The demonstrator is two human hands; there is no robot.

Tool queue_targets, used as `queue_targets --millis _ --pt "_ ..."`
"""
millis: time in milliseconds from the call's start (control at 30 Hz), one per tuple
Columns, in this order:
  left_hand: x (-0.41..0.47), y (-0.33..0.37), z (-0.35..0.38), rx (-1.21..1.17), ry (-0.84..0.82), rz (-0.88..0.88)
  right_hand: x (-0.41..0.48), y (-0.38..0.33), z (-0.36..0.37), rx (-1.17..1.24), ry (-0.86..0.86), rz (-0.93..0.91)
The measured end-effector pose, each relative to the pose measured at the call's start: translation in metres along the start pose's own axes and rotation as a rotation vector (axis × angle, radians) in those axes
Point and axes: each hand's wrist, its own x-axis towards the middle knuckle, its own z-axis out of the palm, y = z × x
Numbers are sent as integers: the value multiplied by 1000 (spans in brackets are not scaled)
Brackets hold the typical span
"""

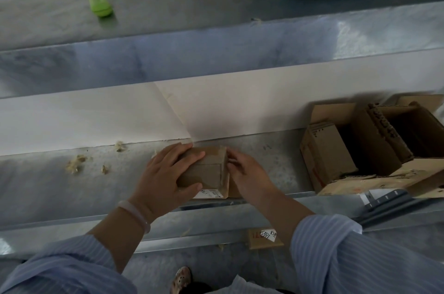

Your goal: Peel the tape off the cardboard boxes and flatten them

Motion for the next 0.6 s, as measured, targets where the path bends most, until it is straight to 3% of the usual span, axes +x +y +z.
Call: queue_targets --millis 367,600 --pt "2 -7 -5 -37 -42 41 15 8 -21 -414 -49 -239" --pt "5 -7 -6 -73 -31 36 19 15 -22 -421 49 -351"
